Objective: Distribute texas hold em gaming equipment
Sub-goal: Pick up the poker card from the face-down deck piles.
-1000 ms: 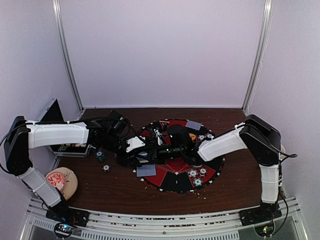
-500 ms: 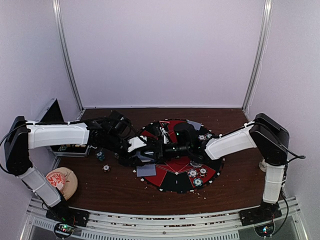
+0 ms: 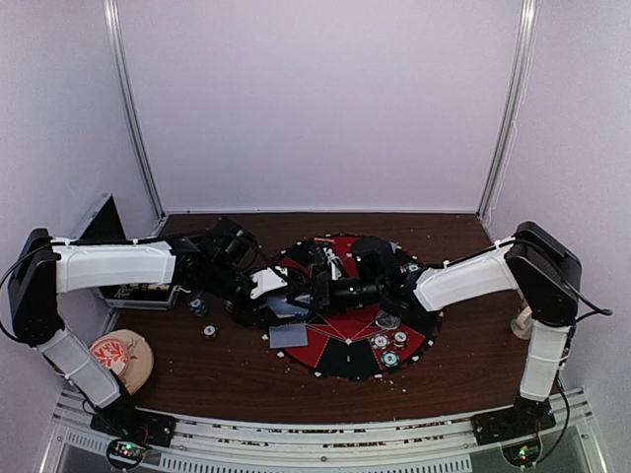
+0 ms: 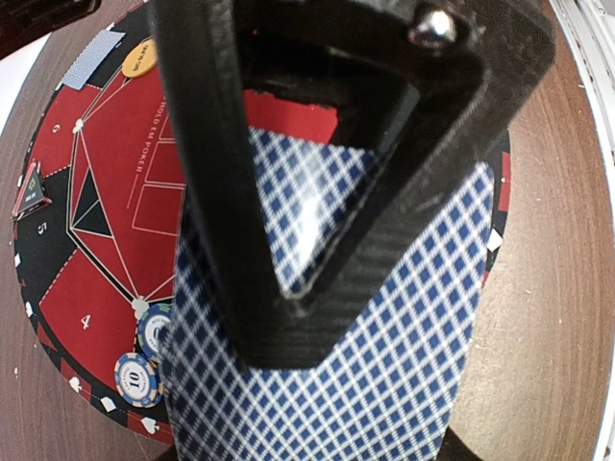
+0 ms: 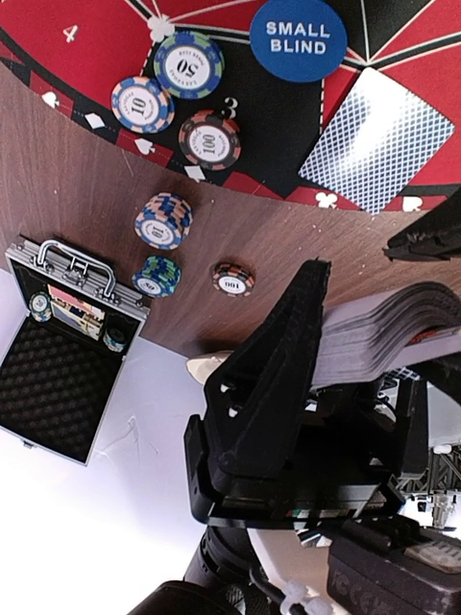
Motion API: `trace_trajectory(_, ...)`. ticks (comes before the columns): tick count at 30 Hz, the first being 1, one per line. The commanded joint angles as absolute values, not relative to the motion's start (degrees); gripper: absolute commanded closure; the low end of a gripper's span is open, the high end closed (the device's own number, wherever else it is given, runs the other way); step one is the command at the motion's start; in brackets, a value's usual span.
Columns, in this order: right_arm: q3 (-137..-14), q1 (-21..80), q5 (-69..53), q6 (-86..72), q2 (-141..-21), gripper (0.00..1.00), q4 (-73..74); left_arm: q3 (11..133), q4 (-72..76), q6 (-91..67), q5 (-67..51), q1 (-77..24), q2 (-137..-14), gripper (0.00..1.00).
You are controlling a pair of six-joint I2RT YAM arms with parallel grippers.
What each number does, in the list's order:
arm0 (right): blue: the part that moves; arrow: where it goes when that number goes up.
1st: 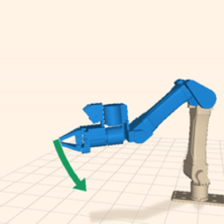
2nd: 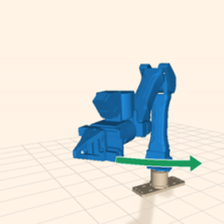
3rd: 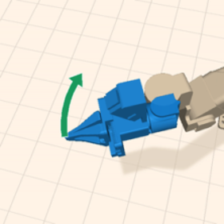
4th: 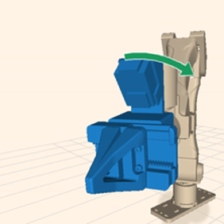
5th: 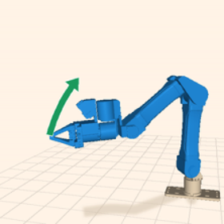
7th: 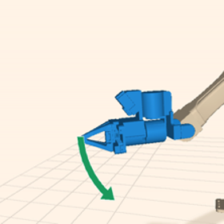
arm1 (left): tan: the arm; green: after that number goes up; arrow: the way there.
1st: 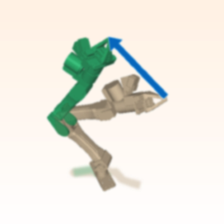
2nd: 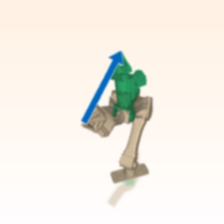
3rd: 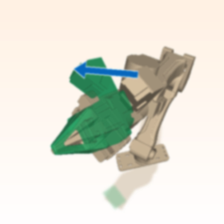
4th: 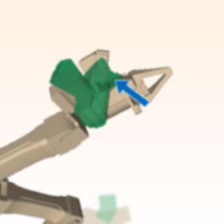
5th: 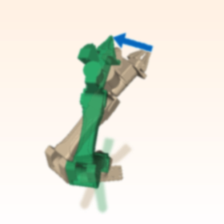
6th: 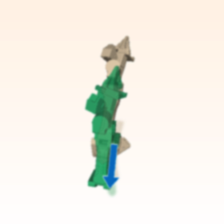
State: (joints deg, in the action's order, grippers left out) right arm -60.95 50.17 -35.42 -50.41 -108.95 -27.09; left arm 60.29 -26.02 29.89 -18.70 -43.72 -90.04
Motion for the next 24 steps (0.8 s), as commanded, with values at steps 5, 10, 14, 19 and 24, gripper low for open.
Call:
trace_trajectory(5, -59.0, 48.7, -33.0, -49.4, -105.2, 0.62, -24.8, 60.1, -25.6, 30.3, -20.9, -43.9, -90.0, 0.47)
trace_trajectory(10, -58.4, 48.7, -33.8, -50.0, -104.5, 0.64, -25.8, 60.0, -25.5, 30.4, -20.9, -43.9, -89.8, 0.47)
trace_trajectory(14, -57.6, 48.7, -34.3, -50.6, -103.8, 0.71, -27.2, 59.9, -25.5, 30.4, -20.9, -43.9, -89.9, 0.47)
trace_trajectory(19, -56.8, 48.7, -34.5, -50.8, -102.7, 0.82, -27.6, 59.9, -25.5, 30.4, -20.8, -43.9, -89.9, 0.47)
trace_trajectory(24, -55.7, 48.6, -35.0, -51.5, -101.7, 0.96, -28.7, 59.9, -25.5, 30.4, -20.9, -43.9, -90.0, 0.47)
